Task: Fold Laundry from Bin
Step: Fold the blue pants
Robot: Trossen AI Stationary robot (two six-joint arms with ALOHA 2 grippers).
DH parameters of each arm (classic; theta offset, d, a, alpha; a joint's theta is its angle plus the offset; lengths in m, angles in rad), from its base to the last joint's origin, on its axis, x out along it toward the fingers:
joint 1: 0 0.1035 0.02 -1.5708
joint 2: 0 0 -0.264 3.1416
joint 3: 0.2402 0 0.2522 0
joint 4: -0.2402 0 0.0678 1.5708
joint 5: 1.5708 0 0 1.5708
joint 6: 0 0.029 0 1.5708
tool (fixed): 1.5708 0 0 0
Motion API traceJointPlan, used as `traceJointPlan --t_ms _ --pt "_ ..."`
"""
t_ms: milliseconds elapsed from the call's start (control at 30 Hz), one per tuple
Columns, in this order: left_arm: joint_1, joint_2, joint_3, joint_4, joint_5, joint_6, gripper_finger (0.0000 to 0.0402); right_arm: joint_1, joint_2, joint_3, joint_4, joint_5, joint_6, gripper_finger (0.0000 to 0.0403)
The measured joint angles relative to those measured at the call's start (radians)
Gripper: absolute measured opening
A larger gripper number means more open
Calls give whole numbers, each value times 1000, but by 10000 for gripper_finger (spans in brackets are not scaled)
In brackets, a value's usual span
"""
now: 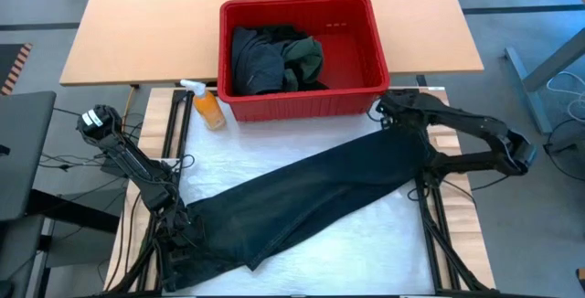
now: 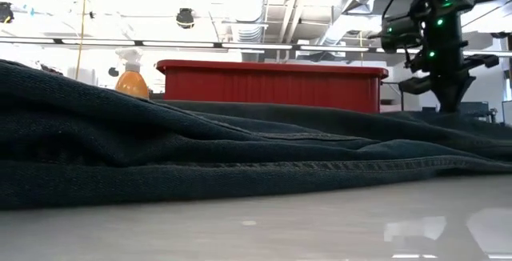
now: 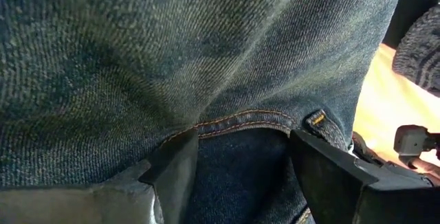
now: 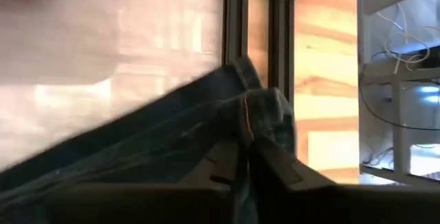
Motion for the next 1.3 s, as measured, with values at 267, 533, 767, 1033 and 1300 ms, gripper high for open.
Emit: traceJointPlan --t_ms 267,533,767,1033,1300 --pt "0 0 0 0 4 5 224 -62 24 78 -96 -10 -85 174" --pt "0 0 1 -1 -7 48 224 61 -64 169 -241 -352 -87 227" --pt "-1 0 2 -10 -31 71 224 435 -141 28 195 -713 -75 230" --pt "-1 -6 0 -10 -34 89 224 877 -55 -8 628 -605 -186 224" --pt "2 -48 4 -19 -15 87 224 1062 189 -5 900 -451 -525 224"
